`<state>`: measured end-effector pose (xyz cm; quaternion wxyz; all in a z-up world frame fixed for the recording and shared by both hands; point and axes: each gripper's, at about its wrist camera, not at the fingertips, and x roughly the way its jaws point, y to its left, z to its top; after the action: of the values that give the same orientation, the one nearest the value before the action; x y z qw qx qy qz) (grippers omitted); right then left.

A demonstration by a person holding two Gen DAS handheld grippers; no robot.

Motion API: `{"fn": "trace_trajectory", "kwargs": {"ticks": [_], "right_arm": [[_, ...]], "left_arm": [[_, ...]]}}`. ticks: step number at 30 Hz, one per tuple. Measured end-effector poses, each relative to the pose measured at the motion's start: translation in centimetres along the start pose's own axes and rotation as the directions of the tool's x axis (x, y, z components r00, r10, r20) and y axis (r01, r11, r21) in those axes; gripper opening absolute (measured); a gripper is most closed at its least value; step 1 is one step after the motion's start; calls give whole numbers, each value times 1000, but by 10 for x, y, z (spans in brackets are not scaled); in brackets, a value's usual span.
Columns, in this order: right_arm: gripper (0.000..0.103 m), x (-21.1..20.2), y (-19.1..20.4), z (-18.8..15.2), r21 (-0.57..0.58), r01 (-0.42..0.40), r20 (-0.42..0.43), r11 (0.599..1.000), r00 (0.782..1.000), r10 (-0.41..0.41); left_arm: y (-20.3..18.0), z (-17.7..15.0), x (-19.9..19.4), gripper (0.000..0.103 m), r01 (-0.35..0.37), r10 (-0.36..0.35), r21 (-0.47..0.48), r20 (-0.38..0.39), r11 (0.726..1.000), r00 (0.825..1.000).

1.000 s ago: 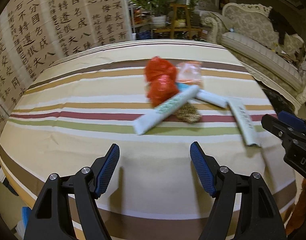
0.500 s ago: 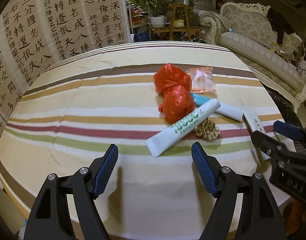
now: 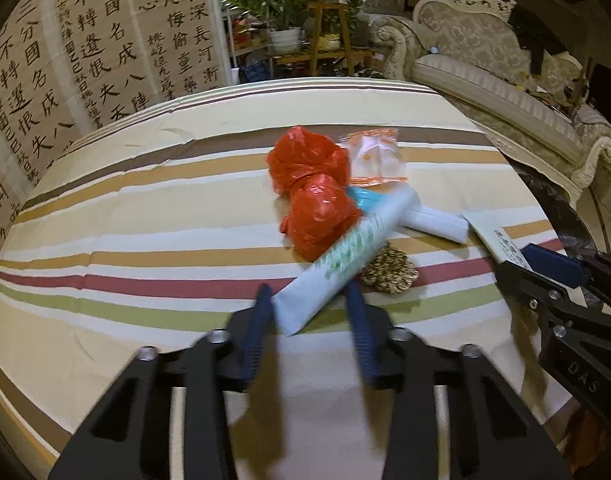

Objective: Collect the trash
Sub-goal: 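Grasp the white printed sachet with the right gripper while the left grasps the white tube, then carry the white tube and white sachet over the black bin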

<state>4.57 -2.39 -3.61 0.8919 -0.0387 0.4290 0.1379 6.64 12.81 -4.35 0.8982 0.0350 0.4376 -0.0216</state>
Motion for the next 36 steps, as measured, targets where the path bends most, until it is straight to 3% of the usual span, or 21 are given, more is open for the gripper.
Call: {"fn": "trace_trajectory", "kwargs": {"ticks": [2,12,20,24,36], "right_arm": [[31,0,0,0,-1,-2,2,1000,1000,2],[27,-8,-3,-5,10,-24,20,1000,1000,23],[26,-21,-7,-9,20,-24,51,999,998,23],[10,-27,-9,-11,26,-33,60,999,998,31],[6,-32,-18,-15,48,-45,77,998,996,41]], "left_arm": [[-4,-1,-2,19,-13,13,21,9,1000,1000],[-8,-7,-16,5,-14,13,4,38,1000,999],[-12,-12,-28,4,-20,21,-10,58,1000,998],[-15,-13,-34,4,-18,19,-16,64,1000,998],[-21,-15,-37,4,-31,34,-42,71,999,997]]}}
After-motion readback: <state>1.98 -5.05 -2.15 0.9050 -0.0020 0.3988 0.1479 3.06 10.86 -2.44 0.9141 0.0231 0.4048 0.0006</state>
